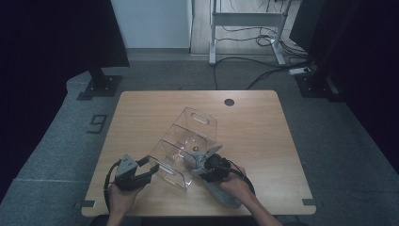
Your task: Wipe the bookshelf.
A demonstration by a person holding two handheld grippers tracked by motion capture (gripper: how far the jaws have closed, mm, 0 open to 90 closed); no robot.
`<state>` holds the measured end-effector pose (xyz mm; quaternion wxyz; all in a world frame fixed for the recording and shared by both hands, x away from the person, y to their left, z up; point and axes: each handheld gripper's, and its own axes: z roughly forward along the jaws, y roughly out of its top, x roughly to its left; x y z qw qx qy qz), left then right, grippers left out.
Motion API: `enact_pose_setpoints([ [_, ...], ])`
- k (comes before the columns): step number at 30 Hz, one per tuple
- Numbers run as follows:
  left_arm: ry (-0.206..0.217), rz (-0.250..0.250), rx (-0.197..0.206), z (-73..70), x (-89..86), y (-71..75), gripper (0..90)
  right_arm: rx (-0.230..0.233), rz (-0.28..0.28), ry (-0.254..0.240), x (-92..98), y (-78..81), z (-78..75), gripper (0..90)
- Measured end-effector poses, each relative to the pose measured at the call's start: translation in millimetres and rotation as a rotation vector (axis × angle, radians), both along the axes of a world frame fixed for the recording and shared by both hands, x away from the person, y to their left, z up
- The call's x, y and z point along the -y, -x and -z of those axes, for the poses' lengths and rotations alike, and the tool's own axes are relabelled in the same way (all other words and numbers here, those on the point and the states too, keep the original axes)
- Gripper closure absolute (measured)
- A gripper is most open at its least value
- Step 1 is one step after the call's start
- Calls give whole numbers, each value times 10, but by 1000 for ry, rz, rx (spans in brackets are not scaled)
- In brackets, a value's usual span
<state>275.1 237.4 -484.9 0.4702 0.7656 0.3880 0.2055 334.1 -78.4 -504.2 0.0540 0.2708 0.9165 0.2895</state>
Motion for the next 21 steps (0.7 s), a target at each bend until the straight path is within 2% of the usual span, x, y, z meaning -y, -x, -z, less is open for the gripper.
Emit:
enact_pose_setpoints([
  [6, 8, -1, 0, 4, -5, -3, 451, 9, -6, -29, 136, 100, -193, 625],
  [13, 2, 0, 0, 11, -10, -2, 446, 27, -23, -44, 191, 165, -400, 624],
  [18, -6, -3, -16, 36, -25, -19, 379, 38, -31, -68, 210, 208, -587, 623],
  [21, -27, -2, -41, 63, -38, -40, 309, 48, -41, -73, 213, 218, -687, 622],
])
